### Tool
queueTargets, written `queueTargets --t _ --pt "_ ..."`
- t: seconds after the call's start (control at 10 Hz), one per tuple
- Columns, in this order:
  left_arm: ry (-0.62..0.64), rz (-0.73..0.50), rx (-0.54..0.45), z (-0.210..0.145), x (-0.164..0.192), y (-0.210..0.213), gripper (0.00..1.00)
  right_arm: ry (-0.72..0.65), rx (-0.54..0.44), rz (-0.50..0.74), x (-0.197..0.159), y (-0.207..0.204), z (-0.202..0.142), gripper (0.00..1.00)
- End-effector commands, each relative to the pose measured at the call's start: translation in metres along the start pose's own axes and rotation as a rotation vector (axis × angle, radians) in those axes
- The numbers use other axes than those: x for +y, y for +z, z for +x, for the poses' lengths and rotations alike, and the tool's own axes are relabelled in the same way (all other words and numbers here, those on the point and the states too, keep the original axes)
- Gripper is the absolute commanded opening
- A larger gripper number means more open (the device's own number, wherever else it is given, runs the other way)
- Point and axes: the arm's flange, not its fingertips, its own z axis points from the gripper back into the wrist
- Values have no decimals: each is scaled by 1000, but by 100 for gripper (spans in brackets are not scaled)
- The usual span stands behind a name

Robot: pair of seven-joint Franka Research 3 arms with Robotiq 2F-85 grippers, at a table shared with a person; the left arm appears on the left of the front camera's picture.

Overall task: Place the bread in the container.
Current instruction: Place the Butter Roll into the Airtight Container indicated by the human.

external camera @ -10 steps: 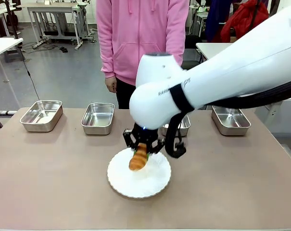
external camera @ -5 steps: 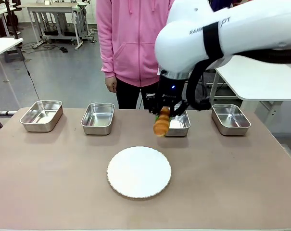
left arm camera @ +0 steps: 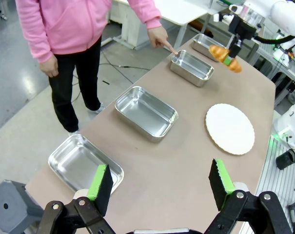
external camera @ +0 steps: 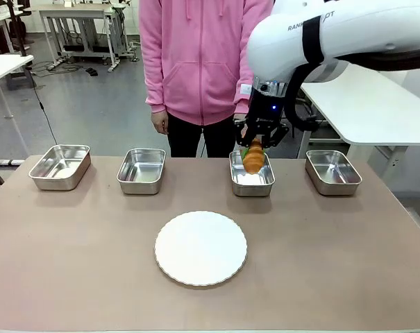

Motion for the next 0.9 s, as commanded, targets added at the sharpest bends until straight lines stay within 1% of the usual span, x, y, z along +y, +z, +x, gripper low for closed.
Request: queueTargets --t 0.0,0.2,0.3,0.4,0.5,0.8 --pt "-11 -4 -3 0 -2 1 100 48 21 -3 -10 -11 39 41" --pt "-11 -4 -3 0 -2 1 100 81 34 11 -23 -29 61 41" --pt "-11 -4 -3 0 -2 1 100 118 16 33 -26 -30 62 41" --pt "-11 -4 -3 0 -2 1 100 47 33 31 -25 -28 55 41" --pt "-11 -4 -3 0 -2 1 100 62 27 19 -24 -39 58 41" --pt "-11 -4 -3 0 -2 1 100 64 29 22 -23 -40 59 41"
